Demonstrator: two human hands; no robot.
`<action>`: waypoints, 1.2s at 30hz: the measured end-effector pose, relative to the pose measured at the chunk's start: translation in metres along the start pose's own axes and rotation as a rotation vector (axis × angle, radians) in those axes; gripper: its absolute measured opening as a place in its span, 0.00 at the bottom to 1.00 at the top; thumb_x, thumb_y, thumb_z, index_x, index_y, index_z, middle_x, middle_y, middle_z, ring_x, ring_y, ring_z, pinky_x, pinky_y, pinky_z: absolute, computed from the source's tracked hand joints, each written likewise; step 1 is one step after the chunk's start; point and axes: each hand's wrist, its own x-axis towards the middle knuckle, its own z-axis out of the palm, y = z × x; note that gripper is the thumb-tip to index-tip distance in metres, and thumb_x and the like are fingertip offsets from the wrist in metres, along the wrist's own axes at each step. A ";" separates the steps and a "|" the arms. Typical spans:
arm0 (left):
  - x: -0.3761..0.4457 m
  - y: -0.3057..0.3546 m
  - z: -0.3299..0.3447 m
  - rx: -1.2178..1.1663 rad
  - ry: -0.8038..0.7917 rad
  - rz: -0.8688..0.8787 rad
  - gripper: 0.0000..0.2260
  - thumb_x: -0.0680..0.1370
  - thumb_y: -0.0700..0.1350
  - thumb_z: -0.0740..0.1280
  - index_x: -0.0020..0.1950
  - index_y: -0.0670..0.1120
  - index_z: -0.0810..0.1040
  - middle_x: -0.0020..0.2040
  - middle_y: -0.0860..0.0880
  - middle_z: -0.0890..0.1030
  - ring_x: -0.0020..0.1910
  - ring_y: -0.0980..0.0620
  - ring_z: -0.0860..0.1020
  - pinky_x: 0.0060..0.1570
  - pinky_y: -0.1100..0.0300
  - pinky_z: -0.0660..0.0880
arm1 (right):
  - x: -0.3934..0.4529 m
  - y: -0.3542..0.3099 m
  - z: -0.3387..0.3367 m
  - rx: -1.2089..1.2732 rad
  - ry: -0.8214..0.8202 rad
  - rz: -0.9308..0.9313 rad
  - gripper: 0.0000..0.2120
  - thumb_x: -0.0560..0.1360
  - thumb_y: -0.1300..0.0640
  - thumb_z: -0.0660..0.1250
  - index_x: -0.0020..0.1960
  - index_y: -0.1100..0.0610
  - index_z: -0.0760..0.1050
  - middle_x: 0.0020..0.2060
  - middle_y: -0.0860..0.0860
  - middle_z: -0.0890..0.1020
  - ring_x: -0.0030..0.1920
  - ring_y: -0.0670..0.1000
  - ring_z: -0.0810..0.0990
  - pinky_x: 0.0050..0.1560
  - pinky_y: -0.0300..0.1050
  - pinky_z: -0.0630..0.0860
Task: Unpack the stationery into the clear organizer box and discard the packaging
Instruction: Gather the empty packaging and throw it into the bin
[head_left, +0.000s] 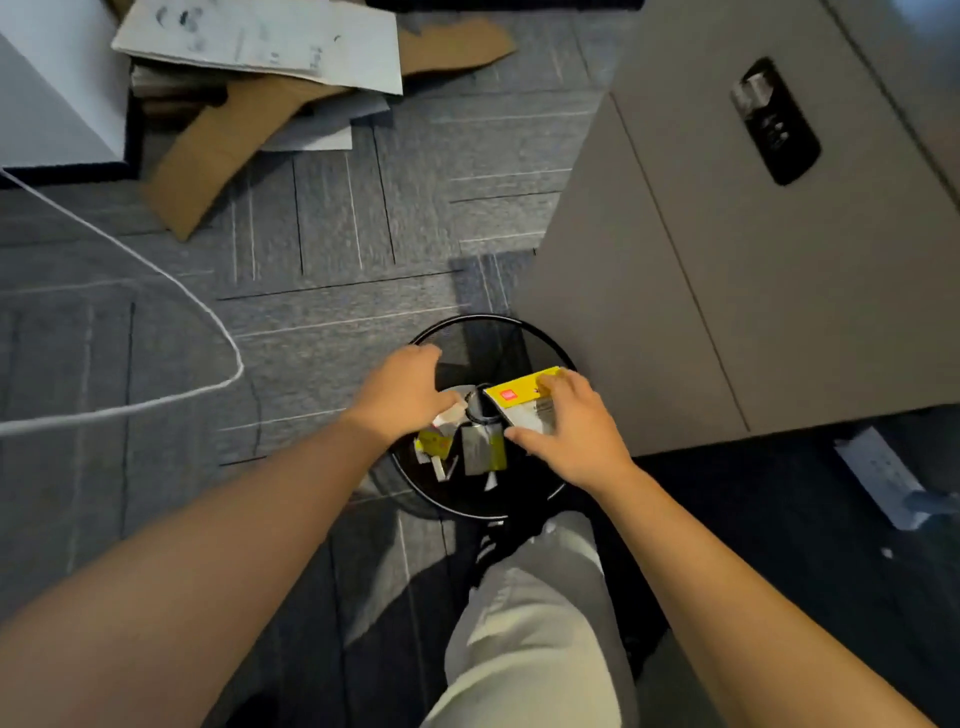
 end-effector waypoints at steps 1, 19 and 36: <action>0.001 -0.003 0.000 0.027 -0.007 0.010 0.23 0.75 0.48 0.65 0.66 0.40 0.66 0.66 0.39 0.70 0.65 0.41 0.68 0.61 0.52 0.67 | 0.006 0.000 0.005 -0.028 -0.019 -0.004 0.36 0.70 0.43 0.66 0.70 0.58 0.57 0.73 0.56 0.56 0.71 0.58 0.58 0.69 0.51 0.59; -0.082 0.057 -0.098 0.331 0.192 0.297 0.19 0.76 0.49 0.62 0.64 0.43 0.69 0.65 0.43 0.71 0.64 0.44 0.69 0.60 0.52 0.67 | -0.073 -0.047 -0.099 -0.304 0.082 -0.070 0.21 0.77 0.51 0.57 0.66 0.59 0.66 0.67 0.58 0.68 0.67 0.59 0.65 0.64 0.51 0.64; -0.265 0.247 -0.169 0.443 0.549 0.816 0.18 0.77 0.50 0.61 0.64 0.45 0.69 0.64 0.46 0.73 0.62 0.46 0.72 0.58 0.53 0.70 | -0.352 -0.027 -0.248 -0.327 0.814 0.084 0.18 0.77 0.50 0.58 0.65 0.54 0.68 0.65 0.52 0.72 0.63 0.53 0.70 0.63 0.46 0.67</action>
